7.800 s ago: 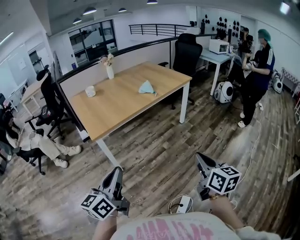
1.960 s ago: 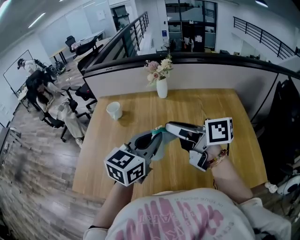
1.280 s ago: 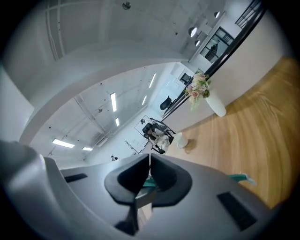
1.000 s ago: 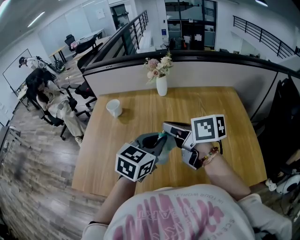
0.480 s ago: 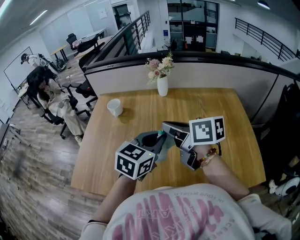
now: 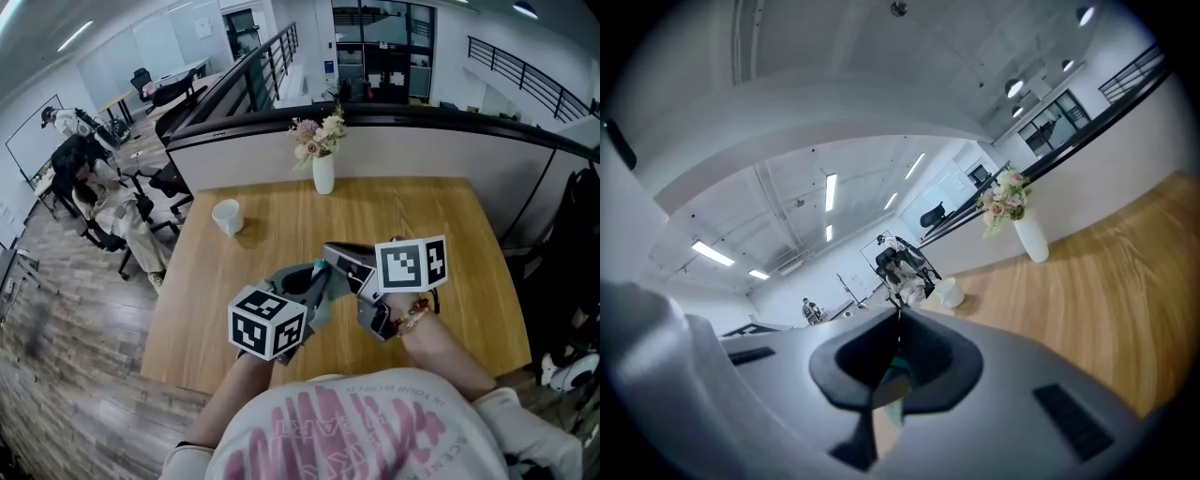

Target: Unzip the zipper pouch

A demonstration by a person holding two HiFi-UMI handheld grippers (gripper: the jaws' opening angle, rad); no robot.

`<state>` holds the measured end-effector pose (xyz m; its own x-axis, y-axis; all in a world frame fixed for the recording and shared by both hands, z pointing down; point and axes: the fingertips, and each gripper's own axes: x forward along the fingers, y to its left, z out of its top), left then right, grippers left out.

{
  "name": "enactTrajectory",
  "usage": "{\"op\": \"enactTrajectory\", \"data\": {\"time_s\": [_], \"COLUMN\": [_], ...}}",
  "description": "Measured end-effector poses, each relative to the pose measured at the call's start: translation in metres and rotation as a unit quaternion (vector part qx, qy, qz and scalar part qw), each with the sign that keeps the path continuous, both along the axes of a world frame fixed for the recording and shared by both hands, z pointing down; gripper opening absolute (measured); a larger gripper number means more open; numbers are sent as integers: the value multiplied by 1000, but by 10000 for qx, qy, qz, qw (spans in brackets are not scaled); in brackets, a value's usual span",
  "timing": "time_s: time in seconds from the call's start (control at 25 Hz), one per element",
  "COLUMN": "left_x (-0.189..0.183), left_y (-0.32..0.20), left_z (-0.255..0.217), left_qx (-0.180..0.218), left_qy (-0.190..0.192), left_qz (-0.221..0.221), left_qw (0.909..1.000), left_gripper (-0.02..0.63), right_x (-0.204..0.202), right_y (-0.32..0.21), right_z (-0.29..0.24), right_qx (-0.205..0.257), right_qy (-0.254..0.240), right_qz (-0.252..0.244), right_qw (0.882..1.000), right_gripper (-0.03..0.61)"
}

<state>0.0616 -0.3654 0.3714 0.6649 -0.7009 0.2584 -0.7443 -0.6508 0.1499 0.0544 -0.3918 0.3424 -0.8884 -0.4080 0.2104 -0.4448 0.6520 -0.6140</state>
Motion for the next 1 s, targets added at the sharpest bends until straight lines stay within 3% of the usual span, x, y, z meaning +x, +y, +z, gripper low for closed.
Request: {"op": "enactTrajectory", "data": {"time_s": [0.32,1.0], "left_x": [-8,-16], "left_y": [-3,-7], "left_z": [-1,-12], "left_qx": [-96,-40], "left_qy": [312,706], "left_qz": [-167,-287], "left_qw": [9993,9971], "left_gripper": [14,14], "right_x": [12,26], "right_y": [-10,-23], "right_z": [10,23], "right_qx": [142,-23], "right_qy": [311,274], "right_qz": [368,667], "right_qw": [9987,9974], "right_gripper": [2,2]}}
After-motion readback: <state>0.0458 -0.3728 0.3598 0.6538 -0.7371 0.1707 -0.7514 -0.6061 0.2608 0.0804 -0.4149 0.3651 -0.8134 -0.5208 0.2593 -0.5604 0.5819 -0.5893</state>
